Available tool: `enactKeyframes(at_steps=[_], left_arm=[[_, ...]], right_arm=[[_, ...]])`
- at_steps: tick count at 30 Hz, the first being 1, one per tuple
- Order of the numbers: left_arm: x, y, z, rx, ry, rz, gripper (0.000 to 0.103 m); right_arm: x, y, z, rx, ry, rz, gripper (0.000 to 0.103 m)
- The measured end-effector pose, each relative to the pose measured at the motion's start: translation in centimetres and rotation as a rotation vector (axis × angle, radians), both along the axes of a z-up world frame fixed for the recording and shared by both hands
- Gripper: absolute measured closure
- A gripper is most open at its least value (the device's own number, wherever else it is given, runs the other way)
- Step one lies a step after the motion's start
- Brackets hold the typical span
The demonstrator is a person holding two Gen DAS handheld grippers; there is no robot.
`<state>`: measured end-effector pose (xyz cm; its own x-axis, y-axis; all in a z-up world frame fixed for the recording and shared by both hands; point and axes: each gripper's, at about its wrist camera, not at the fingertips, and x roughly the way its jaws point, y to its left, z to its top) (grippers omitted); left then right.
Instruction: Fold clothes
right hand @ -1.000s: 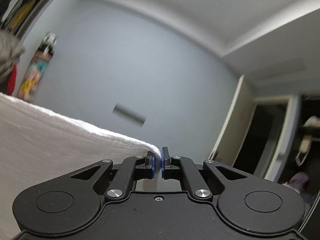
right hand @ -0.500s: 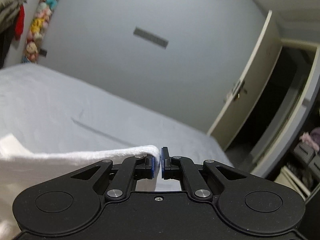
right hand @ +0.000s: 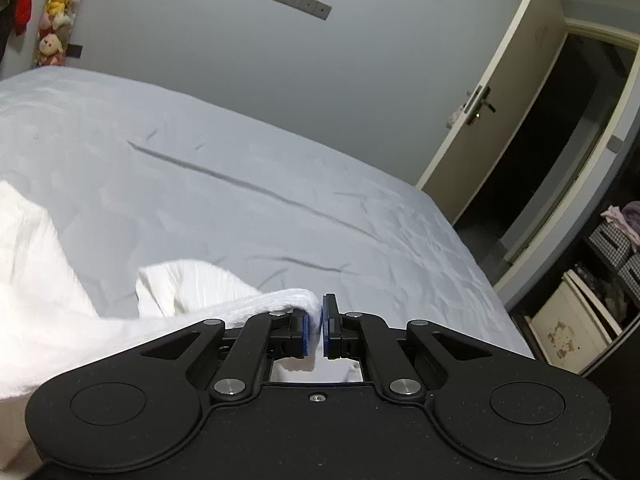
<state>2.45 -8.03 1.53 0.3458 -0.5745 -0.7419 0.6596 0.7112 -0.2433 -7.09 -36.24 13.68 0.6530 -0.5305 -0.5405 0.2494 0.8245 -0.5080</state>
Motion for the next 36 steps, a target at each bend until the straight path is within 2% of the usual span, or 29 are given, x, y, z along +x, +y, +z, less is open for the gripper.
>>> enactKeyframes(at_steps=[2, 7, 11, 14, 16, 18, 23, 24, 25, 26, 28, 30, 31, 36], left_arm=[[0.4, 0.5, 0.9, -0.002, -0.015, -0.007, 0.048], [2.5, 2.4, 4.5, 0.026, -0.122, 0.022, 0.047], [7.5, 2.1, 5.9, 0.056, -0.188, 0.073, 0.047], [11.0, 1.1, 4.8, 0.092, -0.13, 0.034, 0.047], [13.9, 0.4, 2.7, 0.132, -0.044, 0.016, 0.047], [15.2, 0.0, 0.7, 0.171, -0.008, 0.004, 0.048], [14.8, -0.7, -2.7, 0.226, 0.051, -0.11, 0.048], [14.3, -0.7, -3.1, 0.235, 0.053, -0.133, 0.05], [13.9, -0.7, -3.3, 0.242, 0.054, -0.147, 0.057], [13.7, -0.7, -3.5, 0.247, 0.053, -0.154, 0.07], [12.4, -0.4, -3.6, 0.263, 0.033, -0.181, 0.089], [11.3, 0.0, -3.4, 0.267, 0.018, -0.196, 0.092], [10.5, 0.2, -3.3, 0.267, 0.014, -0.208, 0.098], [6.8, 0.2, -2.5, 0.251, 0.012, -0.275, 0.1]], right_arm=[[-0.2, -0.6, -0.1, 0.008, 0.001, -0.019, 0.1], [-0.8, -2.0, -0.5, 0.031, 0.007, -0.073, 0.1], [-1.3, -3.2, -1.2, 0.046, 0.024, -0.105, 0.1], [-1.6, -3.3, -1.7, 0.055, 0.032, -0.11, 0.1], [-1.9, -3.2, -2.0, 0.066, 0.033, -0.111, 0.1], [-2.3, -3.0, -2.1, 0.07, 0.034, -0.099, 0.1], [-3.0, -3.1, -2.8, 0.074, 0.047, -0.077, 0.1], [-3.1, -3.3, -2.9, 0.08, 0.051, -0.077, 0.1], [-3.1, -3.5, -3.1, 0.088, 0.054, -0.08, 0.1], [-3.0, -3.8, -3.3, 0.097, 0.056, -0.083, 0.1], [-2.8, -4.3, -3.7, 0.118, 0.06, -0.092, 0.1], [-2.7, -4.4, -4.1, 0.125, 0.062, -0.092, 0.1], [-2.7, -4.5, -4.2, 0.127, 0.062, -0.09, 0.1], [-2.6, -4.3, -4.5, 0.134, 0.056, -0.082, 0.1]])
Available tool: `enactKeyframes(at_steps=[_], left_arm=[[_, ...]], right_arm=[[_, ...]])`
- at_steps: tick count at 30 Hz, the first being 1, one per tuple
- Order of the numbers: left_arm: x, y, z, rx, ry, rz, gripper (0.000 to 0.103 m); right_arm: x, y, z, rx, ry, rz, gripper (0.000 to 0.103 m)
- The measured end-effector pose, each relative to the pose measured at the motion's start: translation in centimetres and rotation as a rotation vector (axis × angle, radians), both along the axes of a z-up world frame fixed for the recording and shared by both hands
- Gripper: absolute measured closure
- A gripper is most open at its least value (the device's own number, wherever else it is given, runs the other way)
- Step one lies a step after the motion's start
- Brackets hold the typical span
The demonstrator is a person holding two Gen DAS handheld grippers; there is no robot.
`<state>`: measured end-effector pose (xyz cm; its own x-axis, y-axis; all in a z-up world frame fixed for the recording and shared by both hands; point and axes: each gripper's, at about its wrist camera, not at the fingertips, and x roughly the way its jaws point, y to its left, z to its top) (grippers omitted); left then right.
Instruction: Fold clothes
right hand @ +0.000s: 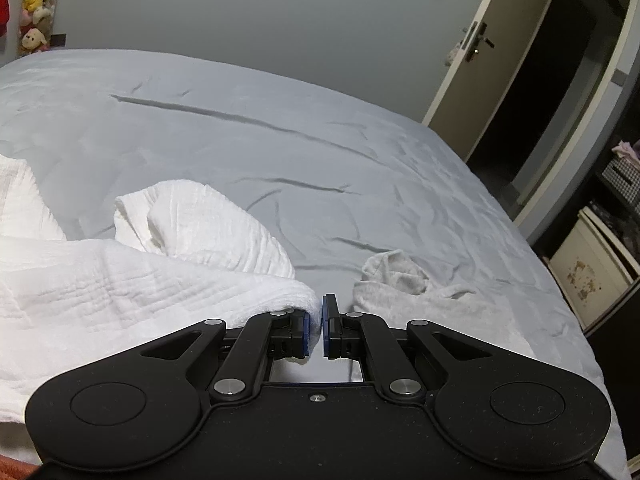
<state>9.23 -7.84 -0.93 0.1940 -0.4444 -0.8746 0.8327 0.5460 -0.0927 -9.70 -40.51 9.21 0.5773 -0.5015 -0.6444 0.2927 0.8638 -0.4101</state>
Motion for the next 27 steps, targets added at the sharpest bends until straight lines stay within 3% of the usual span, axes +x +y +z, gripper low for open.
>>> enactKeyframes(at_steps=[7, 14, 15, 19, 20, 21, 27], left_arm=[[-4.6, -0.2, 0.9, -0.032, 0.028, -0.057, 0.102], [-4.2, 1.5, 2.4, -0.034, -0.07, 0.034, 0.101], [-3.8, 1.7, 3.3, -0.066, -0.08, 0.042, 0.099], [-1.4, 2.1, 6.5, -0.151, -0.133, 0.096, 0.071], [-0.8, 1.9, 6.7, -0.144, -0.135, 0.106, 0.062], [0.2, 1.7, 6.7, -0.13, -0.131, 0.117, 0.061], [4.5, -0.9, 2.8, 0.035, -0.08, 0.106, 0.06]], right_arm=[[-0.8, -0.1, 0.3, 0.012, -0.001, -0.009, 0.099], [-1.0, 0.4, 0.8, 0.011, -0.007, 0.002, 0.099], [-1.0, 0.4, 0.8, 0.012, -0.008, 0.002, 0.099], [-1.2, 0.5, 0.9, 0.005, -0.007, 0.005, 0.099], [-1.2, 0.5, 0.9, 0.006, -0.007, 0.004, 0.099], [-1.2, 0.5, 0.9, 0.008, -0.006, 0.002, 0.099], [-1.2, 0.4, 0.6, 0.021, -0.008, -0.003, 0.099]])
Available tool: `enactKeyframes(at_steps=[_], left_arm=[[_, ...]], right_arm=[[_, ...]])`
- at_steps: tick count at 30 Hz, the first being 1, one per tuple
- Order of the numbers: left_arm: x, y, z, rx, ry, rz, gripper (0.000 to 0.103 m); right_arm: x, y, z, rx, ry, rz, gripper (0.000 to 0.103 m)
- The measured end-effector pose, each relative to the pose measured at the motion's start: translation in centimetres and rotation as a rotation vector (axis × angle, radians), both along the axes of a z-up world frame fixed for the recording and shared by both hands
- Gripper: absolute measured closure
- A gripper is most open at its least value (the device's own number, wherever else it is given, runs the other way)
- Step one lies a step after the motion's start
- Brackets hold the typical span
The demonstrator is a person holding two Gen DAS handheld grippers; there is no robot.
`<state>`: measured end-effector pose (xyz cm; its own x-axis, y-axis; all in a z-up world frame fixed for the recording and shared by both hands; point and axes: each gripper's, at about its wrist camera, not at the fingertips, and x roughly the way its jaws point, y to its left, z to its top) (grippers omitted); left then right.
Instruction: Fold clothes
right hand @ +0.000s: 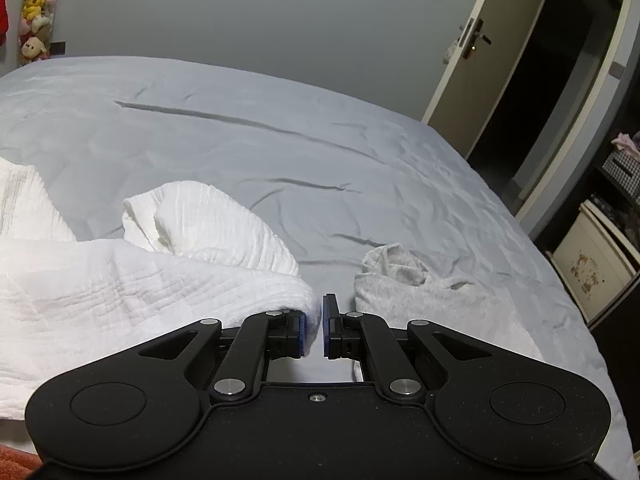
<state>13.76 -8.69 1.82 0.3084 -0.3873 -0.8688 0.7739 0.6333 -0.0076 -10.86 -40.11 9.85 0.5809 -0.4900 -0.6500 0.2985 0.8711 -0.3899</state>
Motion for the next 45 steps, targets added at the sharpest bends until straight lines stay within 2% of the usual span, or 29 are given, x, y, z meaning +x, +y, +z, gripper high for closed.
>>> enactKeyframes(at_steps=[3, 6, 9, 10, 11, 12, 15, 18, 22, 25, 30, 40, 43, 45], left_arm=[[0.6, -0.9, -2.6, 0.031, 0.069, -0.023, 0.06], [0.4, -1.5, -4.3, 0.055, 0.096, -0.038, 0.06], [0.3, -1.5, -5.3, 0.017, 0.125, -0.014, 0.061], [0.2, -1.4, -5.5, -0.001, 0.131, -0.009, 0.066], [0.1, -1.4, -5.5, -0.016, 0.134, -0.007, 0.083], [0.1, -1.4, -5.5, -0.025, 0.134, -0.009, 0.088], [-0.3, -1.2, -4.5, -0.037, 0.092, -0.007, 0.091], [-0.4, -0.2, -2.1, -0.061, 0.023, 0.035, 0.093], [-0.6, 2.9, 3.1, -0.117, -0.125, 0.148, 0.093], [-1.2, 5.4, 7.3, -0.147, -0.239, 0.234, 0.094], [-3.8, 9.9, 14.3, -0.202, -0.438, 0.382, 0.094], [-10.8, 15.1, 25.0, -0.306, -0.704, 0.55, 0.094], [-12.3, 15.5, 26.9, -0.322, -0.756, 0.574, 0.094], [-12.5, 15.5, 27.4, -0.306, -0.773, 0.588, 0.094]], right_arm=[[-0.1, -0.1, -0.2, -0.001, 0.007, 0.004, 0.099], [0.0, -0.5, -0.5, -0.001, 0.014, 0.007, 0.099], [0.3, -0.9, -1.0, -0.006, 0.02, 0.008, 0.099], [0.4, -0.9, -1.1, -0.007, 0.02, 0.008, 0.099], [0.5, -1.0, -1.3, -0.007, 0.02, 0.007, 0.099], [0.6, -1.1, -1.4, -0.006, 0.019, 0.004, 0.099], [0.7, -1.2, -1.6, -0.005, 0.005, -0.002, 0.099], [0.4, -1.1, -0.9, -0.023, -0.029, -0.009, 0.099], [-0.2, -0.9, 0.7, -0.044, -0.09, -0.017, 0.099], [-0.9, 0.0, 3.1, -0.077, -0.16, -0.006, 0.1], [-2.3, 2.2, 8.9, -0.149, -0.305, 0.018, 0.1], [-6.6, 7.3, 21.5, -0.236, -0.602, 0.057, 0.1], [-7.9, 8.7, 24.3, -0.255, -0.667, 0.074, 0.1], [-7.9, 9.6, 25.4, -0.277, -0.672, 0.089, 0.1]])
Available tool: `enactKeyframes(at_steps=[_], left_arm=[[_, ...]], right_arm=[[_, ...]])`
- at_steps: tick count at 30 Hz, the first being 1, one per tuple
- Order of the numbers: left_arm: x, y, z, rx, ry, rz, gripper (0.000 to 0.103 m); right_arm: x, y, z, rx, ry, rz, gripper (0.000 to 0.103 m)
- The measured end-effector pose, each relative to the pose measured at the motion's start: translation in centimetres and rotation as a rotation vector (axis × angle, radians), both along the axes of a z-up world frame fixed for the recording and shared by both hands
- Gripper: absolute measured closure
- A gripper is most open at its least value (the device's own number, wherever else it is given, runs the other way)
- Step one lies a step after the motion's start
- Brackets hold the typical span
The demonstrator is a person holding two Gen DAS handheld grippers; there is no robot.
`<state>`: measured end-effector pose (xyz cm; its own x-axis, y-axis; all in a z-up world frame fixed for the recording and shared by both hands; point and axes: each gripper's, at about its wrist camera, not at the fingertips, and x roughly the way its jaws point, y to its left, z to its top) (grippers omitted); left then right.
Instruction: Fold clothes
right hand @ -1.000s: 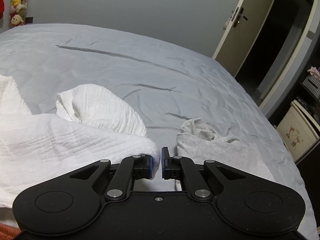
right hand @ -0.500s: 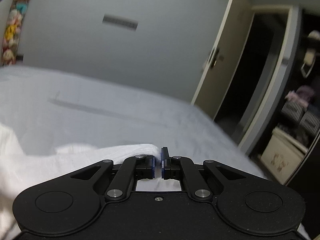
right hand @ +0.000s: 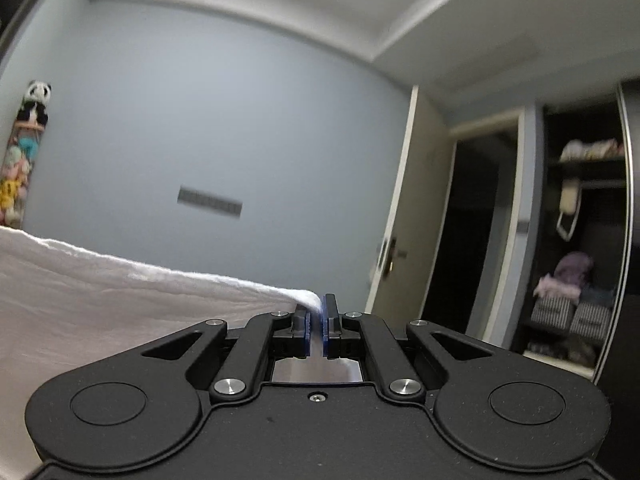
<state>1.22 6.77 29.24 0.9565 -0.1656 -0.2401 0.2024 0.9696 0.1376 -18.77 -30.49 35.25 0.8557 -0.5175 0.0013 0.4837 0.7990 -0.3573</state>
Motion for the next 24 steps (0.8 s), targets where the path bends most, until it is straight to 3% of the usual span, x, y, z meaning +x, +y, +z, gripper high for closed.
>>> enactKeyframes(at_steps=[4, 7, 11, 14, 19, 24], left_arm=[[1.7, -0.1, -0.7, -0.009, 0.029, 0.037, 0.094], [3.5, 0.3, -2.1, -0.015, 0.064, 0.056, 0.094], [6.5, 0.3, -4.2, -0.004, 0.112, 0.089, 0.094], [10.9, -0.3, -6.7, 0.012, 0.169, 0.126, 0.094], [17.3, -0.5, -11.1, 0.067, 0.24, 0.189, 0.094], [22.1, -0.9, -15.0, 0.096, 0.307, 0.262, 0.094]], right_arm=[[1.8, 0.1, -0.1, 0.027, 0.04, 0.011, 0.1], [3.9, -0.7, -1.8, 0.053, 0.078, 0.004, 0.1], [8.4, -2.2, -5.6, 0.093, 0.158, -0.017, 0.1], [12.2, -3.6, -8.4, 0.133, 0.217, -0.036, 0.1], [20.1, -6.4, -13.6, 0.196, 0.31, -0.07, 0.1], [29.4, -7.3, -19.4, 0.185, 0.397, -0.074, 0.1]])
